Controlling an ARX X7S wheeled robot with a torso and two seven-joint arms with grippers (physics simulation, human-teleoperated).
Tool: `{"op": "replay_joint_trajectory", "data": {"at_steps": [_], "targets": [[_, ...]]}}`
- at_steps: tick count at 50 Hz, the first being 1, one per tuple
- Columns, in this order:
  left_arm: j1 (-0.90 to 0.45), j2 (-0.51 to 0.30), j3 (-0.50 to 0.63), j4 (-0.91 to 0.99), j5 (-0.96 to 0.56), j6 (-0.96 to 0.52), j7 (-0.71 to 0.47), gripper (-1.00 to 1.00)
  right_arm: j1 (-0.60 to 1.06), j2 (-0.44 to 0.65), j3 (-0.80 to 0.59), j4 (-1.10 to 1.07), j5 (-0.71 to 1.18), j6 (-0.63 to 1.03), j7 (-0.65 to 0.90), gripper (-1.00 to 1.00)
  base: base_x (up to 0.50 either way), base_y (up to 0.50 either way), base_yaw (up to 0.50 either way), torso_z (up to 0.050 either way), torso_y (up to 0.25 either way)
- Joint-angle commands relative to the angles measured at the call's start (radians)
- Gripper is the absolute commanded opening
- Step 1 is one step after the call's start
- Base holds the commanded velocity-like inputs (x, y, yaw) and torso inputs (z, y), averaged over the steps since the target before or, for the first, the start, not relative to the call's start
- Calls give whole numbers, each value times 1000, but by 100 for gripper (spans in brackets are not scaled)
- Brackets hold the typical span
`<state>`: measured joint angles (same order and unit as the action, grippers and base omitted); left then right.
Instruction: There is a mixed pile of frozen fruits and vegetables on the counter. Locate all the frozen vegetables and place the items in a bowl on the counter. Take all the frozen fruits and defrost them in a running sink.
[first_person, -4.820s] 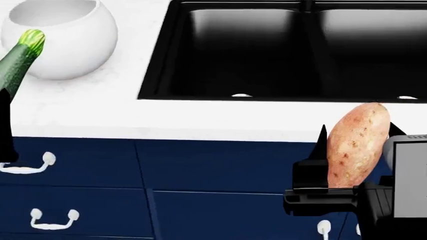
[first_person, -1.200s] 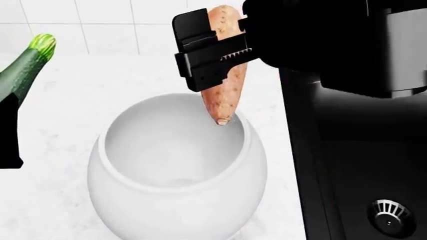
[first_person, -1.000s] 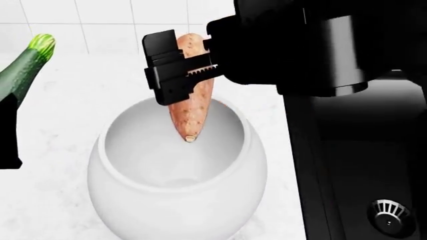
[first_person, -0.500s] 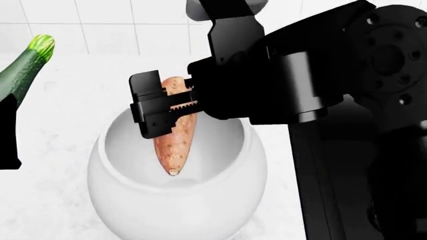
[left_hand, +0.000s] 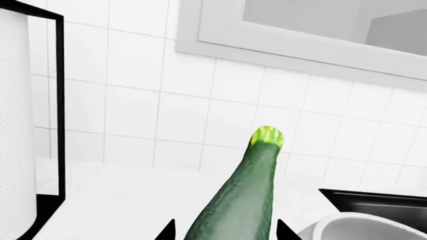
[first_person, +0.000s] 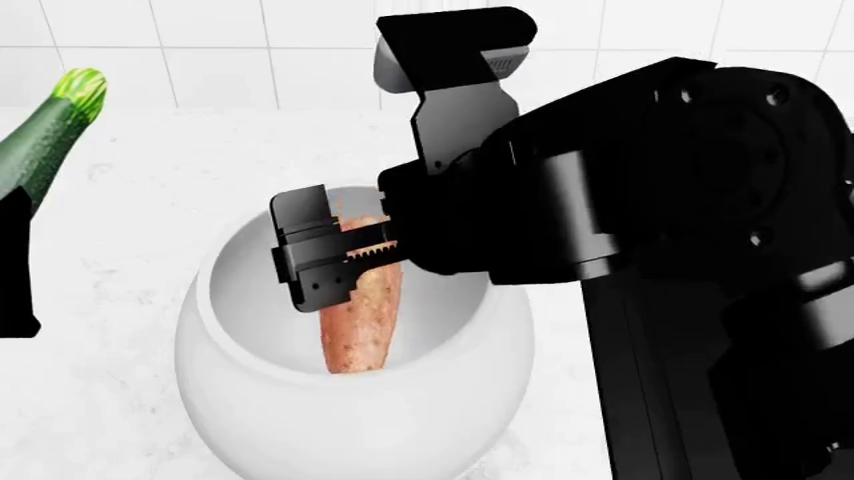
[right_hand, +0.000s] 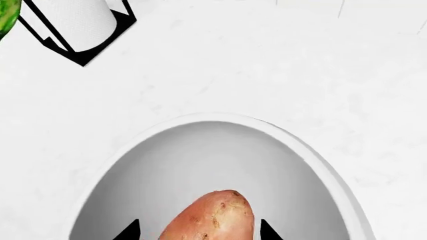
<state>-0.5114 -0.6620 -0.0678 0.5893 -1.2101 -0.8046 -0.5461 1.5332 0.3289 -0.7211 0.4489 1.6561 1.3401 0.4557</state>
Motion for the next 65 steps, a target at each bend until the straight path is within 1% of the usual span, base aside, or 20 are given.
{"op": "replay_joint_trajectory", "data": {"at_steps": [1,10,13,14,15,17,21,23,25,27,28,30,35,39,42,44,52,55,57,65], "targets": [[0,-3,-6,1,-6,10,-8,-100,4,5,-3,-20,-5,-7,4,100,0,0,0,0,0],[-2,0,4,0,2,11,-6,-100,-9,27,17,-100,32,-16,55,100,0,0,0,0,0],[-3,0,6,-1,4,11,-7,-100,-10,40,54,-116,104,-23,104,100,0,0,0,0,0],[-2,-1,8,-2,6,12,-5,-100,5,51,45,-169,74,-12,82,100,0,0,0,0,10],[-4,4,14,-3,13,12,-5,-100,-1,53,95,-160,142,-60,141,100,0,0,0,0,0],[-3,8,24,-3,21,13,-2,-100,4,69,115,-226,112,-90,147,100,0,0,0,0,0],[-10,17,47,-7,38,11,1,-100,-60,139,227,-446,149,-200,267,100,0,0,0,0,0],[-17,20,47,3,23,8,0,-100,-142,202,288,-592,105,-263,306,100,0,0,0,0,0],[-25,23,55,14,13,3,-1,-100,-233,277,294,-768,-104,-317,229,100,0,0,0,0,0],[-43,25,76,26,14,-11,-6,-100,-366,337,339,-879,-147,-386,200,100,0,0,0,0,0],[-49,26,83,29,16,-15,-10,-100,-405,366,349,-926,-159,-392,252,100,0,0,0,0,0],[-64,38,82,23,-1,-20,-28,-100,-556,405,476,-999,-125,-518,300,100,0,0,0,0,0],[-127,70,125,18,-25,-52,-59,-100,-801,519,604,-1114,-170,-606,345,100,0,0,0,0,0],[-197,101,157,13,-69,-87,-99,-100,-967,567,688,-1175,-201,-660,337,100,0,0,0,0,0],[-275,125,214,-2,-130,-141,-79,-100,-953,605,710,-1183,-208,-650,366,100,0,0,0,0,0],[-303,138,213,4,-194,-151,-93,-100,-979,595,745,-1184,-173,-685,326,100,0,0,0,0,0],[-516,211,327,-131,-258,-258,-108,-100,-1022,628,788,-1182,-197,-694,343,100,0,0,0,1,0],[-514,243,355,-143,-254,-258,-85,-100,-1032,631,803,-1190,-185,-702,348,100,0,0,0,0,0],[-487,269,333,-147,-236,-211,-92,-100,-1034,643,809,-1213,-190,-699,352,100,0,0,0,0,0],[-516,305,428,-176,-192,-251,-46,-100,-1048,640,816,-1210,-197,-703,364,100,0,0,0,0,1]]}}
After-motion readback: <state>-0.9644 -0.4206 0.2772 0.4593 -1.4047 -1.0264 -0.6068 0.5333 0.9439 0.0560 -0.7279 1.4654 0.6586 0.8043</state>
